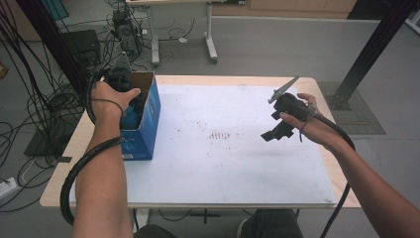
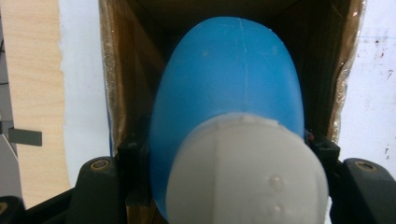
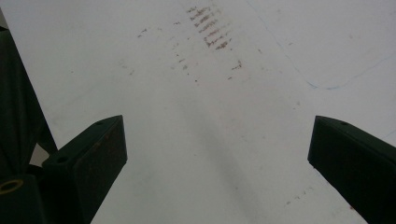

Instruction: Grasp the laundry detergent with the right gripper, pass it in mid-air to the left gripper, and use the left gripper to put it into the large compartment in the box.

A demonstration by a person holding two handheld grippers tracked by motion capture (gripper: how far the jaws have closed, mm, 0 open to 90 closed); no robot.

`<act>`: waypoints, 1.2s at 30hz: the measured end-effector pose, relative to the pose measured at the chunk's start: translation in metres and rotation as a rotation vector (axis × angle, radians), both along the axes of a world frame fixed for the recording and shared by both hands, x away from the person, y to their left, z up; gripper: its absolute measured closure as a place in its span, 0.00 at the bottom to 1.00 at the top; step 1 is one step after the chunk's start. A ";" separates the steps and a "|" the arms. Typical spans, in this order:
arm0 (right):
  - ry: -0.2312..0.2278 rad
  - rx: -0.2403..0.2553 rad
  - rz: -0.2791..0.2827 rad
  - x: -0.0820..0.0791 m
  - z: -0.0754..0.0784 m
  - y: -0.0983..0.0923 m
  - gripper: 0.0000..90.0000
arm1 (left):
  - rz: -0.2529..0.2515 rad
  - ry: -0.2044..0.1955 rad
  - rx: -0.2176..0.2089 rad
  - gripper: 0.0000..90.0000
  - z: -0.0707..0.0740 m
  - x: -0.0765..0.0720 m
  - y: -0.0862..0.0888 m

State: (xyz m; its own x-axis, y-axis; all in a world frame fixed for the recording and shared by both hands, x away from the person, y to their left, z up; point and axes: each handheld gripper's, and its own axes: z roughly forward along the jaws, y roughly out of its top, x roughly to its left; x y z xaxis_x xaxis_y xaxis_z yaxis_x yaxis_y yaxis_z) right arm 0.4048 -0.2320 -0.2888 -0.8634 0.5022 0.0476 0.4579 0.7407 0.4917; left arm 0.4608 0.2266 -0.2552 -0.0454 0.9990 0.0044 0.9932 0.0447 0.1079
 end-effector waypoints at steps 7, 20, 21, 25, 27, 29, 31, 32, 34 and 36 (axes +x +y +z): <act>0.008 0.003 0.003 0.000 -0.003 0.002 0.05 | -0.003 0.007 -0.006 0.41 -0.010 0.000 0.000; 0.012 0.004 0.000 0.000 -0.003 0.003 0.05 | -0.007 0.015 -0.016 0.41 -0.016 -0.004 0.004; 0.011 0.004 0.002 0.000 -0.003 0.003 0.05 | -0.006 0.012 -0.015 0.41 -0.016 -0.004 0.004; 0.008 0.006 -0.001 0.000 -0.002 0.003 0.05 | -0.006 0.009 -0.013 0.41 -0.016 -0.005 0.003; 0.005 0.007 -0.002 0.001 -0.001 0.002 0.05 | -0.005 0.010 -0.011 0.41 -0.016 -0.005 0.003; 0.003 0.007 -0.004 0.000 -0.001 0.001 0.05 | -0.005 0.011 -0.005 0.41 -0.016 -0.004 0.002; 0.006 0.004 -0.002 0.001 0.000 0.000 0.05 | -0.004 0.012 -0.001 0.41 -0.016 -0.004 0.000; 0.005 0.003 -0.003 0.001 0.000 -0.001 0.05 | -0.002 0.013 0.000 0.41 -0.016 -0.004 0.000; 0.002 0.000 -0.002 0.002 0.001 -0.003 0.05 | -0.001 0.011 0.003 0.41 -0.016 -0.004 0.000; 0.000 -0.001 -0.004 0.002 0.002 -0.005 0.05 | 0.000 0.011 0.003 0.40 -0.016 -0.004 0.000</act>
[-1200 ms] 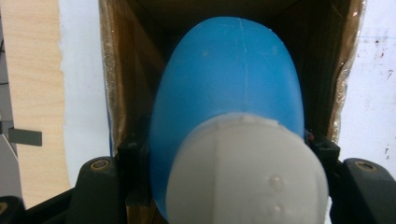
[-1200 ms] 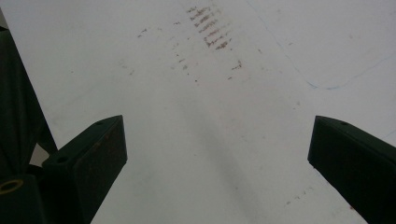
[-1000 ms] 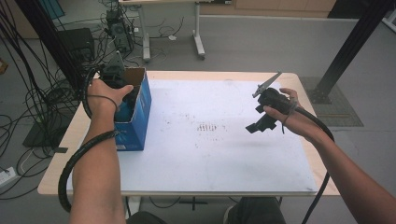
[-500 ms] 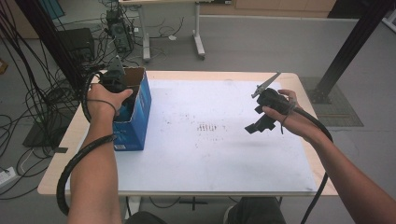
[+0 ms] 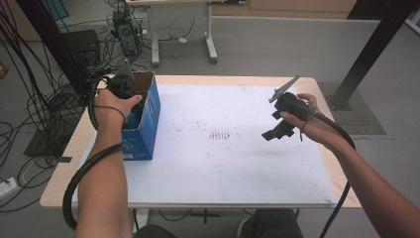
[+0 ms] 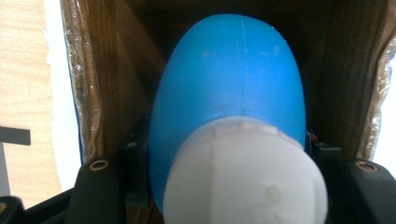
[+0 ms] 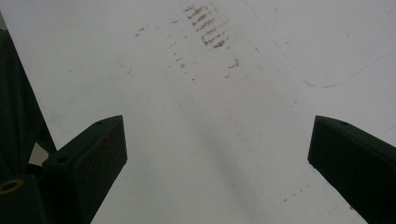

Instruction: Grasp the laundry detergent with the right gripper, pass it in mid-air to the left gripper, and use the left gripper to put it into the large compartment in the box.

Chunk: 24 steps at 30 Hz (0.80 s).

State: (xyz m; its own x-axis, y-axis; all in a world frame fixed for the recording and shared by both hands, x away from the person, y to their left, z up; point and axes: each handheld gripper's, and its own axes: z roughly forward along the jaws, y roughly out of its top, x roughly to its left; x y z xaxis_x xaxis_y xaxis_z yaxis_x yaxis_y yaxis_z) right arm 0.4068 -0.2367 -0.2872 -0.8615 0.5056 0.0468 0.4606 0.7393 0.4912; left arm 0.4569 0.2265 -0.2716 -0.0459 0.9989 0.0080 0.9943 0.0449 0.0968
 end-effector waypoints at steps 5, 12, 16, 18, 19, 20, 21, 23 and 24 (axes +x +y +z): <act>-0.005 -0.007 -0.006 0.001 0.002 -0.004 0.05 | 0.002 0.000 0.003 0.40 0.000 0.000 -0.001; -0.007 -0.010 -0.007 0.002 0.003 -0.006 0.05 | 0.004 -0.007 0.001 0.40 0.000 -0.001 0.000; -0.005 -0.010 -0.008 0.003 0.004 -0.006 0.05 | 0.005 -0.008 0.000 0.40 0.000 -0.002 0.000; -0.007 -0.012 -0.008 0.003 0.004 -0.007 0.05 | 0.007 -0.009 -0.002 0.40 0.000 -0.002 0.001; -0.008 -0.014 -0.009 0.003 0.005 -0.007 0.05 | 0.007 -0.009 -0.003 0.40 0.000 -0.002 0.001; -0.008 -0.016 -0.007 0.003 0.006 -0.007 0.05 | 0.008 -0.009 -0.003 0.40 0.000 -0.002 0.001; -0.008 -0.016 -0.007 0.003 0.006 -0.007 0.05 | 0.008 -0.009 -0.003 0.40 0.000 -0.002 0.001; -0.013 -0.019 -0.006 0.004 0.008 -0.007 0.05 | 0.007 -0.009 -0.001 0.40 -0.001 -0.002 0.001; -0.013 -0.019 -0.006 0.004 0.008 -0.007 0.05 | 0.007 -0.009 -0.001 0.40 -0.001 -0.002 0.001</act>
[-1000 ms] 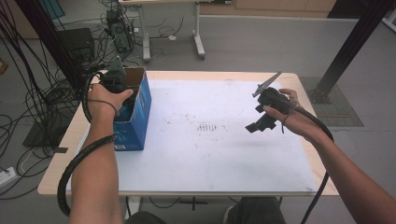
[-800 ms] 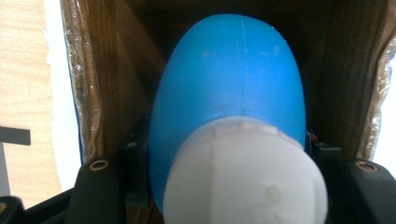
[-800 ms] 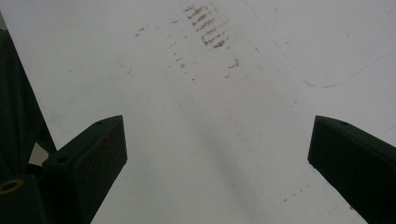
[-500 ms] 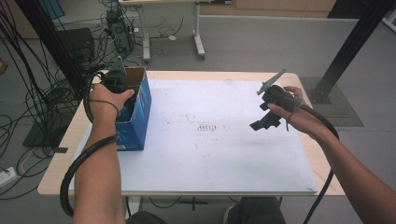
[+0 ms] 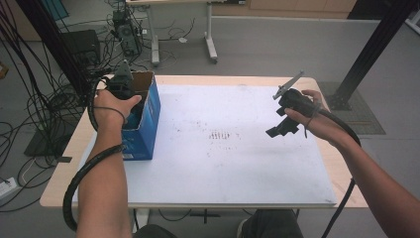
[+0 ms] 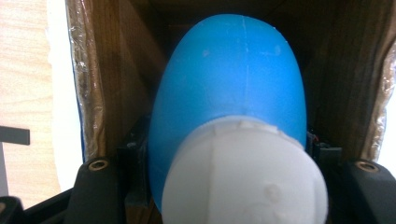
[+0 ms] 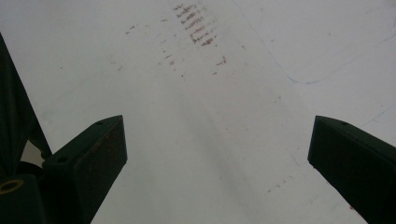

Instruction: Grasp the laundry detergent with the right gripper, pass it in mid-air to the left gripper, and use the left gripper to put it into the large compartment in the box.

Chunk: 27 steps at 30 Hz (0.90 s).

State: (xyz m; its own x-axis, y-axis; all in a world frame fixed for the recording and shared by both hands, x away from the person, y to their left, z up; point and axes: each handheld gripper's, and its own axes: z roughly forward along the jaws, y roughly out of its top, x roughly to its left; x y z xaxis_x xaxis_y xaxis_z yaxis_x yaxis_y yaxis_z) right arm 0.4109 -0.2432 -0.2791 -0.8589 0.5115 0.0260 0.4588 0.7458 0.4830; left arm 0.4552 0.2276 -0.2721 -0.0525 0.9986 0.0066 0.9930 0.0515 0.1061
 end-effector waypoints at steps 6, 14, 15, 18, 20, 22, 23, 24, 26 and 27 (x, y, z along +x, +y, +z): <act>-0.011 -0.011 0.002 0.001 0.005 0.000 0.05 | 0.000 -0.004 0.002 0.40 0.000 -0.001 0.000; -0.017 -0.011 -0.002 0.001 0.008 -0.002 0.05 | -0.002 -0.004 0.003 0.40 0.000 0.000 0.000; -0.018 -0.012 -0.003 0.001 0.009 -0.002 0.05 | -0.001 -0.005 0.002 0.40 0.000 -0.001 0.000; -0.021 -0.011 -0.008 0.001 0.010 -0.003 0.05 | 0.001 -0.005 0.000 0.40 0.000 -0.001 0.001; -0.021 -0.010 -0.008 0.001 0.010 -0.002 0.05 | 0.000 -0.006 0.001 0.40 0.000 -0.001 0.001; -0.022 -0.010 -0.006 0.001 0.010 -0.002 0.05 | 0.001 -0.007 0.001 0.40 0.000 -0.001 0.001; -0.020 -0.010 -0.002 0.001 0.010 -0.001 0.05 | 0.000 -0.007 0.002 0.40 0.000 -0.001 0.000; -0.021 -0.012 0.000 0.001 0.010 -0.001 0.05 | -0.002 -0.006 0.002 0.40 0.000 -0.001 0.000; -0.020 -0.011 -0.002 0.001 0.010 0.000 0.05 | -0.002 -0.008 0.003 0.40 0.000 -0.002 0.000; -0.019 -0.013 -0.002 0.001 0.010 -0.001 0.05 | -0.002 -0.008 0.002 0.40 0.000 -0.002 0.001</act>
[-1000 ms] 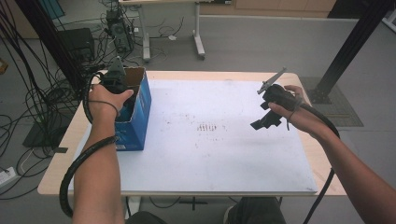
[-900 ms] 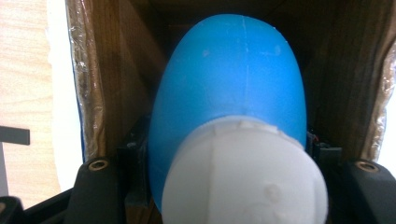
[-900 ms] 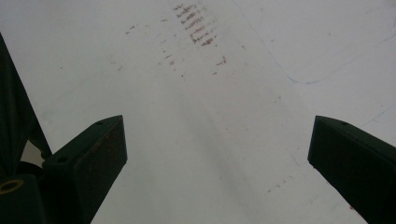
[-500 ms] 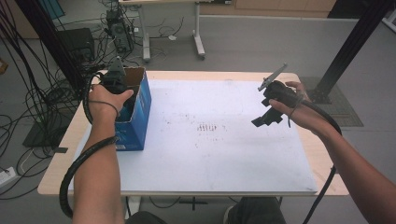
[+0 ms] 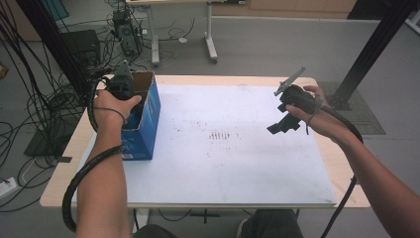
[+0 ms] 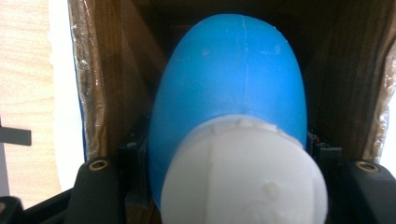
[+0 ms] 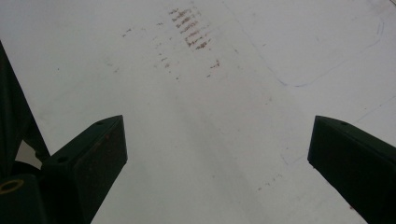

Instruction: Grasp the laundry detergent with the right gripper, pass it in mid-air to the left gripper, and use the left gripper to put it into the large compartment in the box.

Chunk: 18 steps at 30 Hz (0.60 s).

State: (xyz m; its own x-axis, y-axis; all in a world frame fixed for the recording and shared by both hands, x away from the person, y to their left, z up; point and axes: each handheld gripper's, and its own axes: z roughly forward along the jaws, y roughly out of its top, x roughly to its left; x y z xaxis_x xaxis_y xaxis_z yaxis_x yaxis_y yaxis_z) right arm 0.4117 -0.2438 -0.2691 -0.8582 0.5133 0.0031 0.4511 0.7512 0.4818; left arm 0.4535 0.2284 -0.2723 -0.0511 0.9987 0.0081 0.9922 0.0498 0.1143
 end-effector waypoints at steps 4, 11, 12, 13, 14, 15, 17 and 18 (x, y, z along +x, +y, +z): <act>-0.004 0.001 -0.003 0.000 0.001 -0.001 0.05 | 0.000 0.001 0.002 0.40 0.000 0.000 0.000; -0.009 0.002 -0.004 0.000 0.004 -0.002 0.05 | -0.003 0.002 0.008 0.40 0.000 0.001 -0.002; -0.009 0.002 -0.004 0.000 0.004 -0.002 0.05 | -0.003 0.002 0.008 0.40 0.000 0.001 -0.002; -0.010 0.002 -0.003 0.000 0.004 -0.002 0.05 | -0.003 0.003 0.007 0.40 0.000 0.001 -0.002; -0.010 0.002 -0.003 0.000 0.004 -0.002 0.05 | -0.003 0.003 0.007 0.40 0.000 0.001 -0.002; -0.011 0.002 -0.004 0.000 0.005 -0.002 0.05 | -0.002 0.003 0.006 0.40 0.000 0.000 -0.001; -0.011 0.001 -0.004 0.000 0.005 -0.002 0.05 | -0.002 0.001 0.006 0.40 0.000 0.000 -0.001; -0.012 0.002 -0.002 0.000 0.005 -0.002 0.05 | -0.002 0.001 0.006 0.40 0.000 0.000 -0.001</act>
